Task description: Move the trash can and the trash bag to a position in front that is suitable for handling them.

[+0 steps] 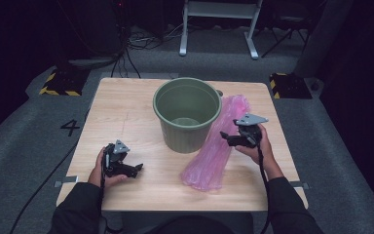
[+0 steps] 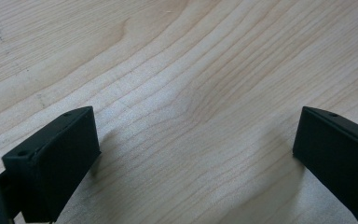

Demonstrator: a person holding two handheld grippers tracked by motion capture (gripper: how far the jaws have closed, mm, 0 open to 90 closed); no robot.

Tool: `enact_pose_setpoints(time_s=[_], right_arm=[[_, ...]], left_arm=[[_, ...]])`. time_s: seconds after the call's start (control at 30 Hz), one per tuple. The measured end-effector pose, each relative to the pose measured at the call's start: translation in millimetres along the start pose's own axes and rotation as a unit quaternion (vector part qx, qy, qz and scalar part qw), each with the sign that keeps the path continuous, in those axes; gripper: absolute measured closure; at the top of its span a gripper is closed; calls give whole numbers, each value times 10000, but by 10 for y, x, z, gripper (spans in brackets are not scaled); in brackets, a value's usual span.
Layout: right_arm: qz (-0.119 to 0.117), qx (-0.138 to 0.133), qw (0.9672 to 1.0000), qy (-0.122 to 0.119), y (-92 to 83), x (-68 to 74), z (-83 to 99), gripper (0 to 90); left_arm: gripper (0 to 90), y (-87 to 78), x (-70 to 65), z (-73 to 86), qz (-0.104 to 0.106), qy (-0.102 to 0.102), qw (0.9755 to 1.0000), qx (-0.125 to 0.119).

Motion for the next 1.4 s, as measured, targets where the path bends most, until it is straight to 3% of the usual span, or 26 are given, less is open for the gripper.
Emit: enact_pose_setpoints(time_s=[0.03,0.07,0.17,0.23,0.3,0.37,0.4,0.47,0.5,0.57,0.6,0.67,0.77,0.97,1.1,1.13,1.17,1.27,1.37,1.4], right_arm=[[158,10,9994,316,3,-180,53,270],[301,43,9988,381,17,-257,79,269],[271,74,9968,754,86,-427,147,265],[258,54,9953,935,140,-502,176,263],[362,116,9951,916,200,-548,204,261],[310,194,9928,1141,269,-599,224,257],[310,194,9928,1141,269,-599,224,257],[229,214,9895,1408,337,-654,241,258],[225,294,9898,1377,412,-662,247,259],[383,526,9922,1064,496,-617,262,259],[392,627,9925,970,538,-592,276,259],[355,751,9922,931,600,-557,302,263],[326,798,9918,945,632,-544,317,279],[202,917,9906,990,666,-521,356,354],[248,825,9918,943,644,-487,375,412],[251,821,9919,935,638,-473,379,414],[257,814,9919,939,633,-456,381,415],[292,814,9921,907,616,-423,389,413],[296,799,9919,945,607,-414,400,405],[296,799,9919,945,607,-414,400,405]], left_arm=[[2,0,-1,0,2,-11,10000,-1],[2,0,0,0,0,1,10000,0],[0,1,-1,-1,18,13,10000,3],[1,3,-18,-4,63,27,10000,10],[2,7,-34,-10,86,49,10000,0],[3,10,-48,-17,101,91,9999,9],[3,10,-48,-17,101,91,9999,9],[5,15,-69,-26,97,101,9999,-10],[43,2,-96,-46,191,158,9997,-59],[174,-7,-135,-78,300,198,9992,-146],[193,-13,-156,-96,402,232,9988,-135],[152,-18,-200,-139,442,259,9984,-247],[153,-28,-238,-180,491,299,9980,-273],[162,-86,-416,-393,675,394,9951,-612],[165,-79,-676,-618,875,647,9911,-770],[166,-79,-676,-618,875,647,9911,-770],[166,-50,-818,-708,983,816,9885,-809],[171,11,-1035,-821,1174,997,9848,-807],[170,74,-1234,-900,1344,1194,9805,-794],[170,74,-1234,-900,1344,1194,9805,-794]])
Point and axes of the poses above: each handheld gripper's, and its own axes: y roughly forward along the jaws, z roughly out of its underside, x roughly to its left, the point moved 4 cm from there along y, roughly forward along the jaws, and after that the axes turned 6 degrees about y, right-handed, at the moved point
